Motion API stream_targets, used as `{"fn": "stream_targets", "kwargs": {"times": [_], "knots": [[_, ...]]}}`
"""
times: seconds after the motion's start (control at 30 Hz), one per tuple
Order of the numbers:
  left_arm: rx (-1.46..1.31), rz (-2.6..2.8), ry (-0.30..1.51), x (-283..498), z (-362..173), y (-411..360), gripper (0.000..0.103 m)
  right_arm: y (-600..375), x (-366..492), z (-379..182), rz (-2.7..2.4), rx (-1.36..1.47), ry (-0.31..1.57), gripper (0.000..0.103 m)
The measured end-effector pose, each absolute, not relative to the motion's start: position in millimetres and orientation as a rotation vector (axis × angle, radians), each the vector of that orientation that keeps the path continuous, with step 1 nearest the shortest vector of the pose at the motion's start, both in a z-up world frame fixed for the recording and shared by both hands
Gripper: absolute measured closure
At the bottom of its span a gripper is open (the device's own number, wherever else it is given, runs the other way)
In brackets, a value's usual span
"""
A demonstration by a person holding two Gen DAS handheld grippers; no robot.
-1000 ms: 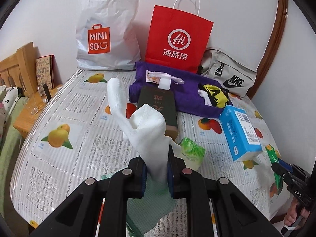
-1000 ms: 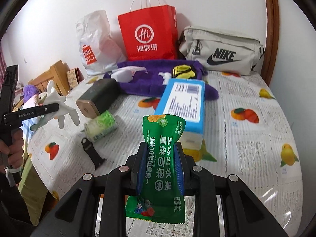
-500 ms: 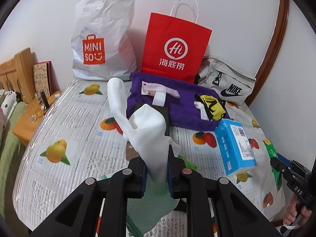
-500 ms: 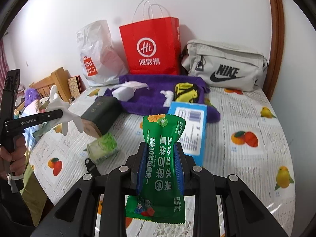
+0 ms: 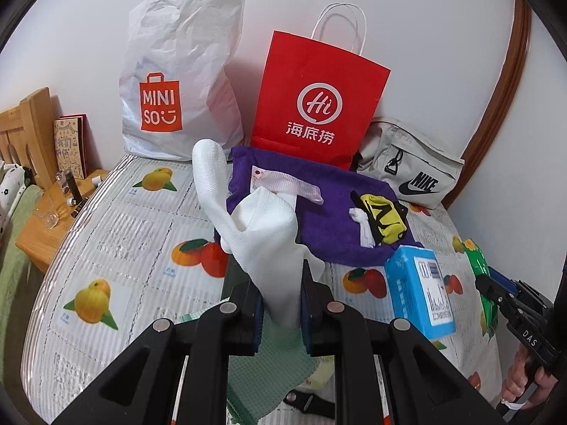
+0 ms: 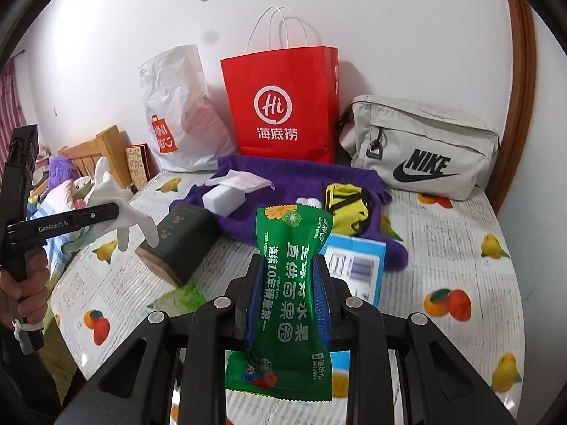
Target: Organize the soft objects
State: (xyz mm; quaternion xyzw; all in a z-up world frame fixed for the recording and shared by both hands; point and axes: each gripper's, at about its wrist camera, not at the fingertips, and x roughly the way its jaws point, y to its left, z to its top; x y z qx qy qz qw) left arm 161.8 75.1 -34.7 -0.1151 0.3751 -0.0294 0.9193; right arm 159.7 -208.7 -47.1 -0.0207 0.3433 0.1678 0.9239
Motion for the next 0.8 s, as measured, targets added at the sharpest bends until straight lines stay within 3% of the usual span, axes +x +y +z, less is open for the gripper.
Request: {"fn": "stream_targets", "kwargs": {"times": [0.8], "knots": [[-0.247,-0.157,0.818,256.0,-43.5,58.6,0.087,-206.1,285.7,-60.6,0.283,-0.025,0.748,0.076]]}}
